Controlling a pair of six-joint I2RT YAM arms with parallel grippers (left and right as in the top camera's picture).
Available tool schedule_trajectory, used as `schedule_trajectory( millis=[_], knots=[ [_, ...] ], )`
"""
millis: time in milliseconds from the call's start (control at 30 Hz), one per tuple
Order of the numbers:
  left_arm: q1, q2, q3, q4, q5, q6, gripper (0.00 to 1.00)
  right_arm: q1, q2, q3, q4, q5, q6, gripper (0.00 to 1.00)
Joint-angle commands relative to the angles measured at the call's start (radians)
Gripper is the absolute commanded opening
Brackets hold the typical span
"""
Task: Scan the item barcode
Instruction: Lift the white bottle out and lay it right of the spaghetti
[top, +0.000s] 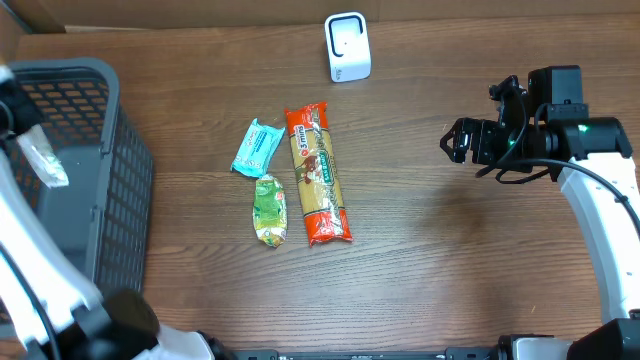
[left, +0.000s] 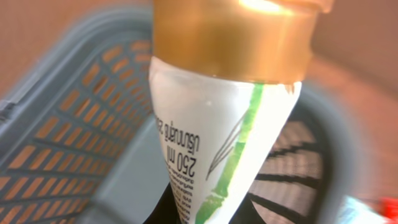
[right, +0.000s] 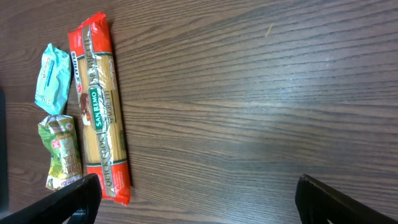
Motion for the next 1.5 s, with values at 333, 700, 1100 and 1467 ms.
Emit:
schedule_trajectory(
  millis=[333,700,1100,1467],
  knots=[
    [-0.595,-0.083,-0.066,-0.093,0.102,-0.191,0.04,0.004,0.003,0.018,0.011,-0.002,0.003,1.0],
    [-0.975,0.288,-0.276,0.193,0.147,-0.489,0.04,0.004,0.003,0.018,0.003,-0.001,0.003,1.0],
    [-1.175,0.523,-0.276,0.399,0.135,-0.743,0.11,0.004,0.003,0.018,0.005,-0.001,0.003,1.0],
    [-1.159,0.513,-0.236,0.391,0.146,-0.646,0.77,0.004,0.003,0.018,0.006,-0.001,0.003,1.0]
  ],
)
